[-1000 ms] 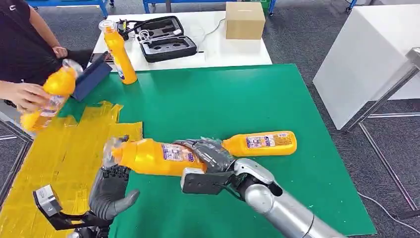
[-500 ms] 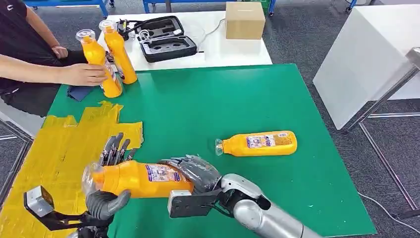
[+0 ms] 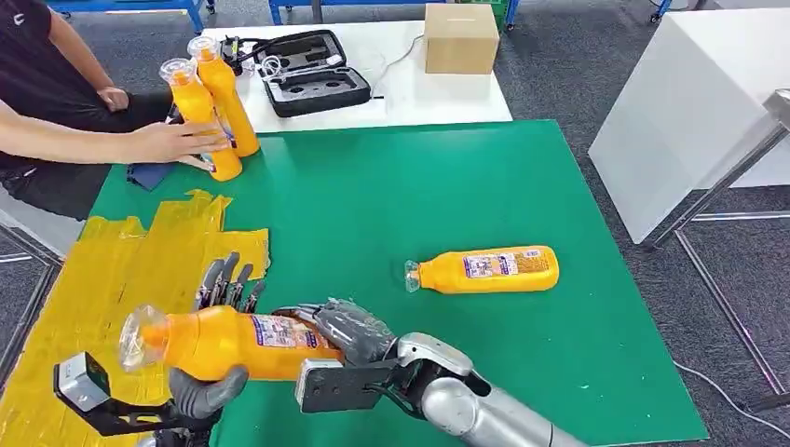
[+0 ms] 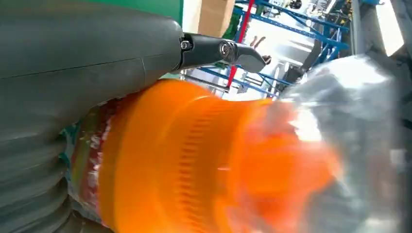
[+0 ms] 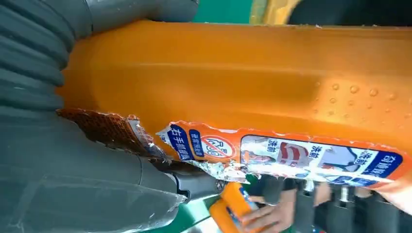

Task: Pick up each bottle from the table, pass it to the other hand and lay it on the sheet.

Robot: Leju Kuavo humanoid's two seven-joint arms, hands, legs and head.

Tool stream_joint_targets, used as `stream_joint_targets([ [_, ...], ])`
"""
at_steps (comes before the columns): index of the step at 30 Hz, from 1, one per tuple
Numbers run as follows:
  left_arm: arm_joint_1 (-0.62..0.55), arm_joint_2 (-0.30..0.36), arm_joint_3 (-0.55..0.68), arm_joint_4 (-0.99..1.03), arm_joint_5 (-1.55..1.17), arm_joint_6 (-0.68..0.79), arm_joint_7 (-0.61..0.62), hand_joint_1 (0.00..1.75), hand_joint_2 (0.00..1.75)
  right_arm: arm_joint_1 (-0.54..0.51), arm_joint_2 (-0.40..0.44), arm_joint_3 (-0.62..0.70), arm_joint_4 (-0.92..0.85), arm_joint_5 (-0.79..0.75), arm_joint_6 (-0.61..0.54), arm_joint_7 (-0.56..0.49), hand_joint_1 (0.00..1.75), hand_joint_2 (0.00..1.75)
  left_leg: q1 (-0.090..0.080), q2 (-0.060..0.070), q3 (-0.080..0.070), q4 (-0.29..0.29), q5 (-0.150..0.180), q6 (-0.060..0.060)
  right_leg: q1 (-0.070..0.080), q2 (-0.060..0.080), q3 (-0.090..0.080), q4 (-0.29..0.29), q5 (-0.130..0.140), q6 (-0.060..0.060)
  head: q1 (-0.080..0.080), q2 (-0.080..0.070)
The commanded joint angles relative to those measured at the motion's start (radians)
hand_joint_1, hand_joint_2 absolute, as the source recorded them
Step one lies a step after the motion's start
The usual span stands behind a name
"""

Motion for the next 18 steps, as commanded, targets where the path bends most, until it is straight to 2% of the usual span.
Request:
stream_joint_targets([
  [1, -0.039, 0.008, -0.043, 0.081, -0.027, 0.012, -0.001, 0.0, 1.75, -0.06, 0.028, 0.035, 0.088, -0.019, -0.005, 0.001, 1.75, 1.75, 0.0, 0.003, 0.002, -0.001, 0.0, 0.0, 0.001, 0.0, 0.002, -0.002, 0.0, 0.0, 0.0, 0.0],
  [11, -0.049, 0.008, -0.055, 0.086, -0.034, 0.012, -0.008, 0.0, 1.75, -0.068, 0.045, 0.057, 0.114, -0.028, 0.005, 0.004, 1.75, 1.75, 0.0, 0.001, 0.001, -0.001, 0.0, 0.0, 0.0, 0.0, 0.001, -0.001, 0.0, 0.0, 0.0, 0.0],
  [12, -0.05, 0.002, -0.05, 0.085, -0.029, 0.009, -0.016, 1.41, 1.75, -0.071, 0.05, 0.071, 0.123, -0.027, 0.01, 0.004, 1.75, 1.75, 0.0, 0.003, 0.002, -0.001, 0.0, 0.0, 0.001, 0.001, 0.001, -0.001, 0.0, 0.0, 0.0, 0.0],
  [13, -0.049, -0.005, -0.047, 0.081, -0.026, 0.007, -0.023, 1.75, 1.75, -0.069, 0.055, 0.08, 0.131, -0.027, 0.01, 0.004, 1.75, 1.75, 0.001, 0.003, 0.002, -0.001, 0.0, -0.001, 0.001, 0.0, 0.003, -0.002, 0.0, 0.0, 0.0, 0.0],
  [18, -0.052, -0.013, -0.043, 0.074, -0.025, 0.007, -0.03, 1.75, 1.75, -0.079, 0.063, 0.107, 0.165, -0.027, 0.011, 0.003, 1.75, 1.75, 0.0, 0.002, 0.002, -0.001, 0.0, 0.0, 0.001, 0.0, 0.002, -0.002, 0.0, 0.0, 0.0, 0.0],
])
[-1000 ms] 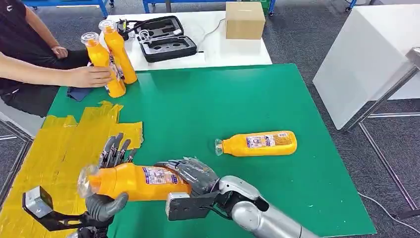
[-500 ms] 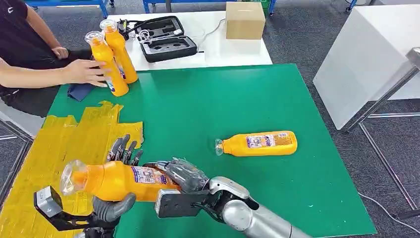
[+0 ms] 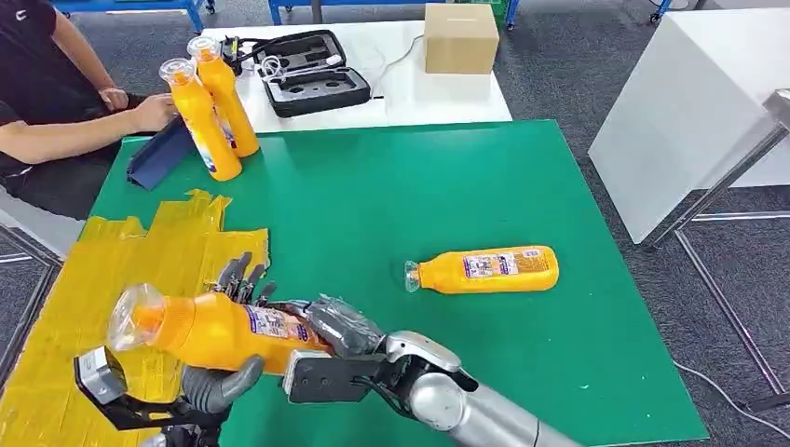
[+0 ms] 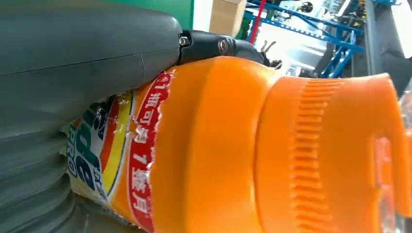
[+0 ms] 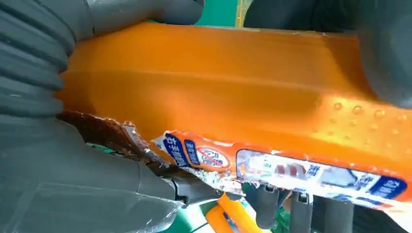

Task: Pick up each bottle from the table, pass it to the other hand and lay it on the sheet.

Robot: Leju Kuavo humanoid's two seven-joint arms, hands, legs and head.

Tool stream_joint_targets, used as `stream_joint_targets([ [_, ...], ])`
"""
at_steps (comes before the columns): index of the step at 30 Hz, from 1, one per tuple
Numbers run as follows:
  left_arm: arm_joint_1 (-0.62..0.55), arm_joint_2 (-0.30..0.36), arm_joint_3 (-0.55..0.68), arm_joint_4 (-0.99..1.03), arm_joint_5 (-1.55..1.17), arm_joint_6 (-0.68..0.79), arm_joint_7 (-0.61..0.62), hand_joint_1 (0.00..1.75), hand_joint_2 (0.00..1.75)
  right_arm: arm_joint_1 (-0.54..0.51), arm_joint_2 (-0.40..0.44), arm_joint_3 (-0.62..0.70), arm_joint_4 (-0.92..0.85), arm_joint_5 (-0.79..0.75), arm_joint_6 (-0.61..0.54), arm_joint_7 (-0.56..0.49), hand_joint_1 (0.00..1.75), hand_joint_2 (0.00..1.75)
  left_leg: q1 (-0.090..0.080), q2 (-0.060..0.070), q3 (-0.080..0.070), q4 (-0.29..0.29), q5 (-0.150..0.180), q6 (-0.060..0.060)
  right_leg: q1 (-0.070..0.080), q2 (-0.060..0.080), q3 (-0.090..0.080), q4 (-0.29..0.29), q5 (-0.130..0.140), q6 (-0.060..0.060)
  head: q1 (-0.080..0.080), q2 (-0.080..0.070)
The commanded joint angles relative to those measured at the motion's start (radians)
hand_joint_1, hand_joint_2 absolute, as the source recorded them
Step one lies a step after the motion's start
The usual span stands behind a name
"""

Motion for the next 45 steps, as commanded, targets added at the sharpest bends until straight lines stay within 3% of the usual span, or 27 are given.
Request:
stream_joint_targets([
  [1, -0.038, -0.013, -0.016, 0.055, 0.002, -0.002, -0.006, 1.75, 1.75, -0.061, 0.02, 0.089, 0.112, -0.003, 0.006, 0.003, 1.75, 1.75, 0.0, 0.001, 0.001, -0.001, 0.0, 0.0, 0.0, 0.0, 0.001, -0.001, 0.0, 0.0, 0.0, 0.0],
  [19, -0.038, -0.011, 0.006, 0.047, -0.004, 0.0, -0.016, 1.75, 1.75, -0.049, 0.005, 0.068, 0.135, 0.008, -0.01, 0.017, 1.75, 1.75, 0.001, 0.001, 0.002, -0.001, 0.0, 0.0, 0.001, -0.002, 0.003, -0.002, 0.0, 0.0, 0.0, 0.0],
  [20, -0.031, -0.009, 0.018, 0.036, -0.028, 0.016, -0.024, 1.75, 1.75, -0.028, -0.001, 0.041, 0.113, 0.037, -0.062, 0.003, 0.0, 1.75, 0.0, 0.0, 0.001, -0.001, 0.0, 0.0, 0.0, -0.001, 0.002, -0.001, 0.0, 0.0, 0.0, 0.0],
  [21, -0.027, -0.001, 0.024, 0.028, -0.057, 0.028, -0.033, 1.75, 1.75, -0.019, -0.018, 0.024, 0.098, 0.043, -0.074, 0.007, 0.0, 0.0, 0.001, 0.001, 0.002, -0.001, 0.0, 0.0, 0.001, -0.001, 0.003, -0.002, 0.0, 0.0, 0.0, 0.0],
  [24, -0.017, 0.004, 0.046, 0.019, -0.061, 0.025, -0.033, 1.75, 1.75, -0.007, -0.048, -0.012, 0.072, 0.043, -0.061, 0.007, 0.0, 0.0, 0.0, -0.001, 0.001, -0.001, 0.0, 0.0, 0.0, -0.002, 0.001, -0.002, 0.0, 0.0, 0.0, 0.0],
  [45, -0.018, 0.002, 0.044, 0.022, -0.062, 0.023, -0.033, 1.75, 1.75, -0.006, -0.041, -0.012, 0.075, 0.044, -0.059, 0.008, 0.0, 0.0, 0.0, 0.001, 0.001, 0.0, 0.0, 0.0, 0.0, -0.001, 0.001, -0.001, 0.0, 0.0, 0.0, 0.0],
])
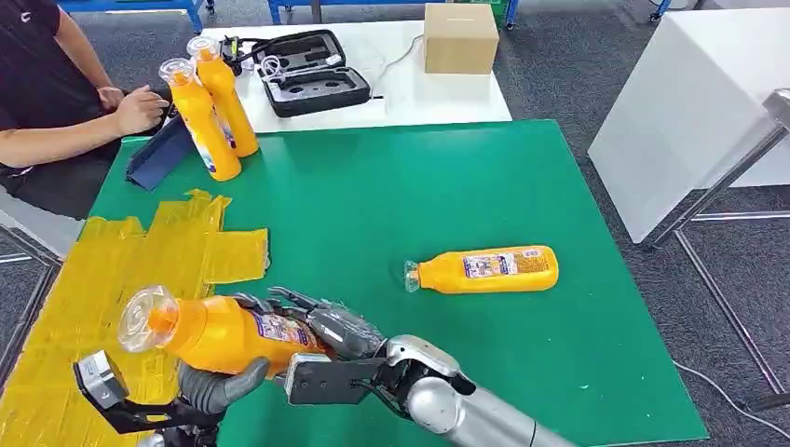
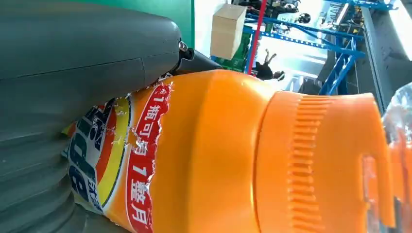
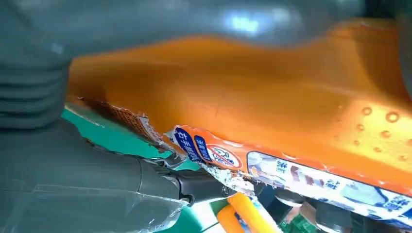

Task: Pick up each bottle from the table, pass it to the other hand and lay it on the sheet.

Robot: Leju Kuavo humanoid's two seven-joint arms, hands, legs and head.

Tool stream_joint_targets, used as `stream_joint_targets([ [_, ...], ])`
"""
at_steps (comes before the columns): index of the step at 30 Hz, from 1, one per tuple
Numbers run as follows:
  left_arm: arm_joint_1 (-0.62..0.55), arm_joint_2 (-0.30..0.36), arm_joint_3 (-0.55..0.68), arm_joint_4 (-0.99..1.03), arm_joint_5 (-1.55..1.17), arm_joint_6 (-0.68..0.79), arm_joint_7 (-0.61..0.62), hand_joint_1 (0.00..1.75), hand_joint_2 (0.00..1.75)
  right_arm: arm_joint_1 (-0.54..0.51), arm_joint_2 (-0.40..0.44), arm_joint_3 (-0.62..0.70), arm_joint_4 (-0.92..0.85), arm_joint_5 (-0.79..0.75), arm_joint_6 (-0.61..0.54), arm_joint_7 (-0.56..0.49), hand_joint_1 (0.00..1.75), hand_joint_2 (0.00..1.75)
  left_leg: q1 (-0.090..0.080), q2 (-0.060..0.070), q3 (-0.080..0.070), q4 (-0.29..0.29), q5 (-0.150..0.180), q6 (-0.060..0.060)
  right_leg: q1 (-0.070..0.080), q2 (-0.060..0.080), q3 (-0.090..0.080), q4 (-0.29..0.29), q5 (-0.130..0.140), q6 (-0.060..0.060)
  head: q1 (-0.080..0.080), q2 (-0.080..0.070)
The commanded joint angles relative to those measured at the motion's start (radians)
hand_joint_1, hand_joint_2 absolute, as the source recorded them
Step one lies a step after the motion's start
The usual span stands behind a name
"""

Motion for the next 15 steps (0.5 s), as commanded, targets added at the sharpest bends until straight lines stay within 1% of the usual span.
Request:
stream_joint_targets([
  [1, -0.023, 0.0, 0.016, 0.021, 0.001, 0.003, -0.004, 1.75, 1.75, -0.014, -0.036, -0.008, 0.022, -0.001, 0.004, 0.005, 0.0, 0.0, 0.001, 0.001, 0.001, 0.0, 0.0, 0.0, 0.001, -0.002, 0.003, -0.002, 0.0, 0.0, 0.0, 0.0],
  [5, -0.023, 0.0, 0.016, 0.021, 0.001, 0.003, -0.004, 1.75, 1.75, -0.014, -0.036, -0.008, 0.022, -0.001, 0.004, 0.005, 0.0, 0.0, 0.0, 0.0, 0.001, 0.0, 0.0, 0.0, 0.0, -0.001, 0.002, -0.001, 0.0, 0.0, 0.0, 0.0],
  [7, -0.019, 0.018, 0.028, 0.014, -0.099, 0.046, -0.021, 1.75, 1.75, 0.016, -0.068, -0.068, -0.017, 0.024, -0.047, 0.004, 0.0, 0.0, 0.0, 0.0, 0.001, -0.001, 0.0, 0.0, 0.0, -0.001, 0.002, -0.001, 0.0, 0.0, 0.0, 0.0],
  [9, -0.01, 0.041, 0.047, 0.014, -0.195, 0.079, -0.022, 1.75, 1.75, 0.046, -0.127, -0.144, -0.071, 0.047, -0.07, 0.005, 0.0, 0.0, 0.001, -0.002, 0.001, -0.001, 0.0, 0.0, 0.001, -0.004, 0.003, -0.002, 0.0, 0.0, 0.0, 0.0],
  [11, -0.011, 0.048, 0.075, 0.027, -0.292, 0.114, -0.034, 1.75, 1.75, 0.07, -0.159, -0.226, -0.113, 0.044, -0.069, 0.002, 0.0, 0.0, 0.001, -0.003, 0.001, 0.0, 0.0, 0.0, 0.001, -0.004, 0.003, -0.002, 0.0, 0.001, 0.0, 0.0],
  [12, -0.024, 0.055, 0.085, 0.044, -0.415, 0.161, -0.046, 1.75, 1.75, 0.082, -0.164, -0.279, -0.136, 0.04, -0.058, -0.012, 0.0, 0.0, 0.0, -0.002, 0.0, 0.0, 0.0, 0.0, 0.0, -0.003, 0.001, -0.001, 0.0, 0.0, 0.0, 0.0],
  [15, -0.078, 0.068, 0.093, 0.108, -0.782, 0.339, -0.036, 1.75, 1.75, 0.088, -0.168, -0.353, -0.163, 0.05, -0.032, -0.008, 0.0, 0.0, 0.0, -0.003, 0.0, 0.0, 0.001, 0.0, 0.0, -0.004, 0.002, -0.001, 0.0, 0.001, 0.0, 0.0],
])
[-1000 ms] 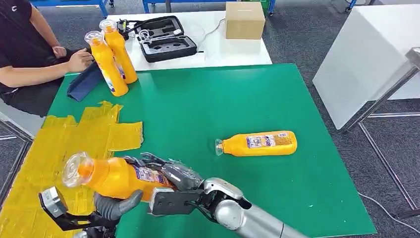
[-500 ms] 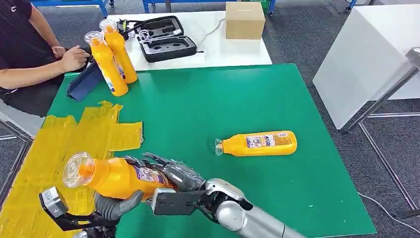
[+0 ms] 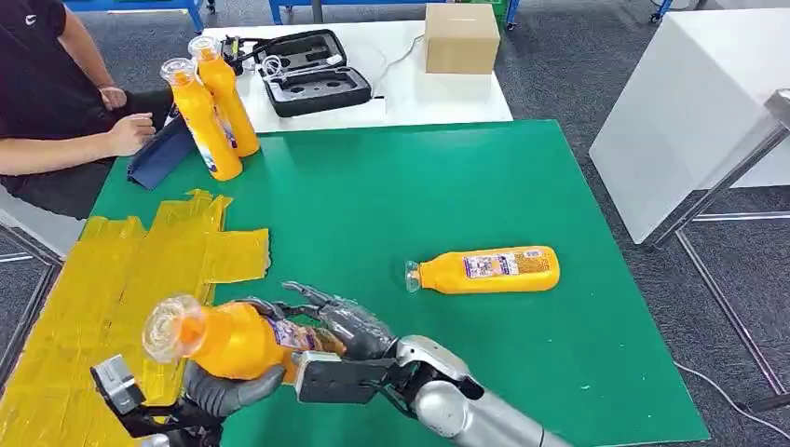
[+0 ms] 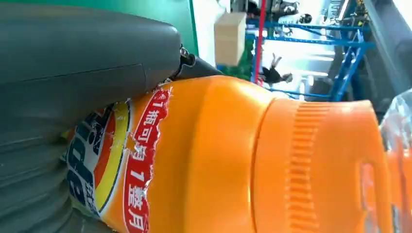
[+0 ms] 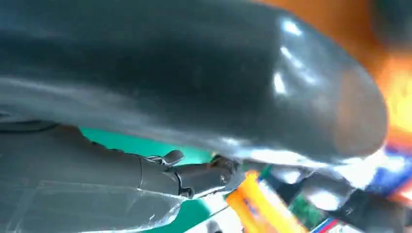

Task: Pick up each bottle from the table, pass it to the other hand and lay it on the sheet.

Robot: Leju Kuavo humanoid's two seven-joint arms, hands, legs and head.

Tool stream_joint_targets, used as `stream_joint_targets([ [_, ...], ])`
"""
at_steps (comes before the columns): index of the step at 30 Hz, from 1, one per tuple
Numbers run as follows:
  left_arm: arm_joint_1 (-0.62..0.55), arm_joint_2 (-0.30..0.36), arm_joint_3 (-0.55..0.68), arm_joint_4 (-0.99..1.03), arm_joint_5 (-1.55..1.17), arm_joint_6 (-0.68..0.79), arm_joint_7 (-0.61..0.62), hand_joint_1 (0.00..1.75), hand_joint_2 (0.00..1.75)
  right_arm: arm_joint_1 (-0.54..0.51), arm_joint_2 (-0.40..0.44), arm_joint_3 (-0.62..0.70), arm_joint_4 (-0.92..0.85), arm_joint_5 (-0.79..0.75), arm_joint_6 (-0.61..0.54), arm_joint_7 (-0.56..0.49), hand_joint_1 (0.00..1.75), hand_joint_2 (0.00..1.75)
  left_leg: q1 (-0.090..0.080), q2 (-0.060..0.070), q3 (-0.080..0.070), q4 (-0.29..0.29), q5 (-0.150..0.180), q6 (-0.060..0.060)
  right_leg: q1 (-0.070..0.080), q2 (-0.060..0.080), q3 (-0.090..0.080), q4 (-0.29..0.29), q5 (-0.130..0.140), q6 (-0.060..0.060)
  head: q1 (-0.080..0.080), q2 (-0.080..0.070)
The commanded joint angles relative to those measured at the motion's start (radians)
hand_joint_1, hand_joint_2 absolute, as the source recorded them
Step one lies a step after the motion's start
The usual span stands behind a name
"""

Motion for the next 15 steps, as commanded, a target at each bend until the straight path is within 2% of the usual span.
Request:
stream_joint_targets([
  [1, -0.087, 0.066, 0.079, 0.124, -0.625, 0.29, 0.002, 1.75, 1.75, 0.038, -0.121, -0.286, -0.116, 0.01, 0.027, -0.009, 0.0, 0.0, 0.0, -0.002, 0.0, 0.0, 0.001, 0.0, 0.0, -0.004, 0.001, -0.001, 0.0, 0.0, 0.0, 0.0],
  [6, -0.108, 0.092, 0.1, 0.252, -0.954, 0.404, 0.094, 1.75, 1.75, 0.085, -0.163, -0.337, -0.16, 0.051, 0.034, -0.002, 0.0, 0.0, -0.001, -0.002, 0.003, -0.001, 0.001, 0.0, -0.002, -0.004, 0.003, -0.002, 0.0, 0.0, 0.0, 0.0],
  [8, -0.111, 0.1, 0.108, 0.291, -1.023, 0.405, 0.128, 1.75, 1.75, 0.103, -0.174, -0.369, -0.177, 0.053, 0.033, -0.003, 0.0, 0.0, -0.001, 0.0, 0.003, -0.001, 0.001, 0.0, -0.001, -0.002, 0.003, -0.002, 0.0, 0.0, 0.0, 0.0],
  [9, -0.112, 0.108, 0.117, 0.33, -1.113, 0.408, 0.202, 1.75, 1.75, 0.108, -0.193, -0.382, -0.189, 0.097, 0.018, 0.01, 0.0, 0.0, 0.0, 0.0, 0.003, -0.001, 0.0, 0.0, 0.0, -0.003, 0.004, -0.003, 0.0, 0.0, 0.0, 0.0],
  [13, -0.11, 0.108, 0.121, 0.345, -1.126, 0.414, 0.2, 1.75, 1.75, 0.116, -0.206, -0.396, -0.201, 0.096, 0.019, 0.008, 0.0, 0.0, -0.001, 0.0, 0.003, -0.001, 0.0, 0.0, -0.001, -0.002, 0.003, -0.002, 0.0, 0.001, 0.0, 0.0],
  [15, -0.112, 0.099, 0.134, 0.384, -1.184, 0.441, 0.177, 1.75, 1.75, 0.15, -0.211, -0.46, -0.219, 0.116, 0.063, -0.006, 0.0, 0.0, 0.0, 0.0, 0.003, -0.001, 0.0, 0.0, -0.001, -0.003, 0.004, -0.002, 0.0, 0.001, 0.0, 0.0],
])
